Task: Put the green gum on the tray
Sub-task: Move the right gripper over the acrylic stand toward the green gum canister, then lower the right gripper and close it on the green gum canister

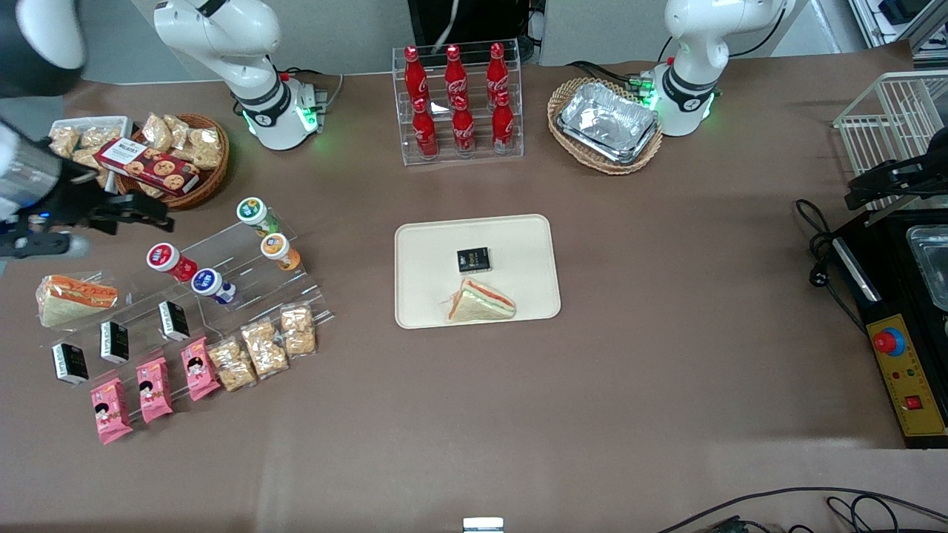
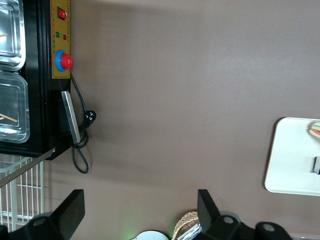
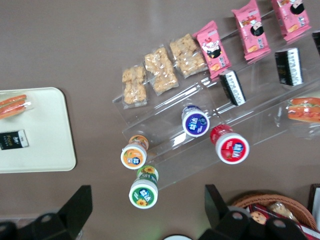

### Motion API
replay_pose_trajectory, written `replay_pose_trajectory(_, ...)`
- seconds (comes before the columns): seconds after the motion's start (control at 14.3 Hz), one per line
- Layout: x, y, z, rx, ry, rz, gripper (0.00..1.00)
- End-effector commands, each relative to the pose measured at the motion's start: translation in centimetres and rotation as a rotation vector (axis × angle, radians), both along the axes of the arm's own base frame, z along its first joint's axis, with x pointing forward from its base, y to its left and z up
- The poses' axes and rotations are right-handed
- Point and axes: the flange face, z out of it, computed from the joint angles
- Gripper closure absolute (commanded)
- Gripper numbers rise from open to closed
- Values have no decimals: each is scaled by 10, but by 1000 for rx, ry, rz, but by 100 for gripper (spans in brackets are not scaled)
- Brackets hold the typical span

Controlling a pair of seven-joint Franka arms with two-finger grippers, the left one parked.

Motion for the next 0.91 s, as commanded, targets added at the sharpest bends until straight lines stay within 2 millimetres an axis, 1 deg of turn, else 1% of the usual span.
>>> replay_pose_trajectory(0.0,-69,22,-44,-20,-69,23,0)
replay_pose_trajectory(0.14,-85,35,-71,12,-53,31,0)
replay_pose_trajectory(0.35,-104,48,-118,17,-50,52,0)
replay_pose_trajectory(0.56,-112,46,-154,8,-50,61,0)
replay_pose_trajectory(0.77,-118,42,-181,3,-32,56,0)
replay_pose_trajectory(0.84,-119,41,-187,2,-41,53,0)
